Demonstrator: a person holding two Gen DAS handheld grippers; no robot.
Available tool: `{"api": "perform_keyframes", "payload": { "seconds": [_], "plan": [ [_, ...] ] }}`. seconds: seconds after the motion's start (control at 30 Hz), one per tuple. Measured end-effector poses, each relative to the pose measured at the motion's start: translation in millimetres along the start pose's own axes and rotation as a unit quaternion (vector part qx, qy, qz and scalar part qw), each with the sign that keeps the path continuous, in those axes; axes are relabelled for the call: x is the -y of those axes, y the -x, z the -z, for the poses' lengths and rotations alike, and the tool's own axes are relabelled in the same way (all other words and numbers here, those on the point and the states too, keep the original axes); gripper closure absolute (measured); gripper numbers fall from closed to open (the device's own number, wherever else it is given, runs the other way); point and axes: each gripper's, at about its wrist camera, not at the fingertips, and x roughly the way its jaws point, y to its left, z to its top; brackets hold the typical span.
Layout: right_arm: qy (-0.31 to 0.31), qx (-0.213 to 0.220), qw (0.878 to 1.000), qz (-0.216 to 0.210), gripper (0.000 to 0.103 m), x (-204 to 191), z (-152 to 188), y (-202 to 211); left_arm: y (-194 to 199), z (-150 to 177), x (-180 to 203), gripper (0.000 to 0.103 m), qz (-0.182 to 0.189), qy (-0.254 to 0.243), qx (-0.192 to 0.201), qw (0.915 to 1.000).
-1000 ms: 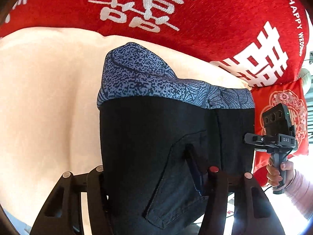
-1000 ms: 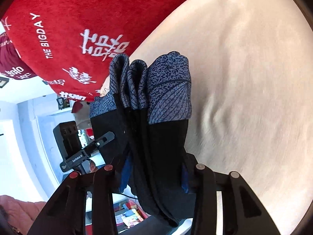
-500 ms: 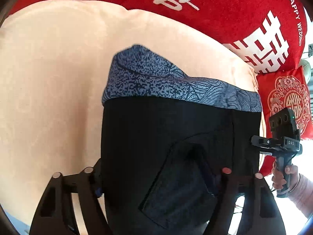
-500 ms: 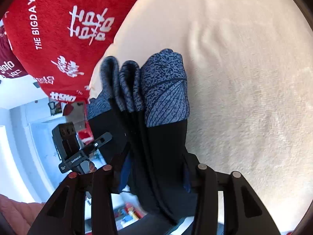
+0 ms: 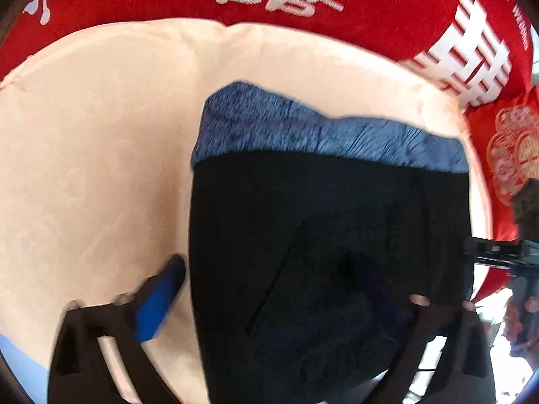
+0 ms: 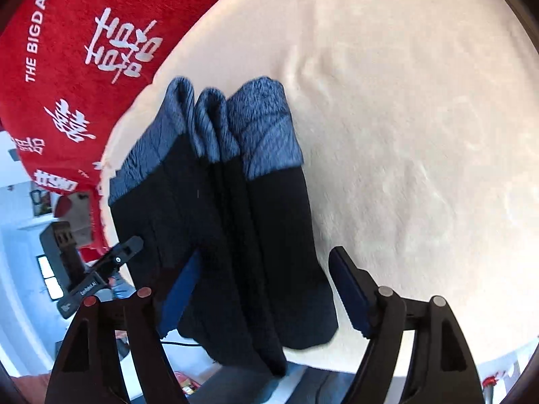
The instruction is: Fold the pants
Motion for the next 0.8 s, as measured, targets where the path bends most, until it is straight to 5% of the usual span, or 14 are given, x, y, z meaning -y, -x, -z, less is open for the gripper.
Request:
{"api": "perform_keyframes", "payload": {
  "seconds": [0.23,0.47,0.8],
  "plan": [
    [0.0,0.035,0.996,0.087,0.013,-14,26,21,19,18,17,0.001,-0.069,-0.028,0.007,0.9972],
    [0.035,0.075,0.977,0.197,0.01,-37,49,43,50,41,36,0.001,-0.084,-0.038,0.007,0.9957],
    [0.027,0.062,0.979,0.193,0.009,-84,82,60,95,69,56,0.001,-0.102,-0.037,-0.019,0.9939]
  ]
}}
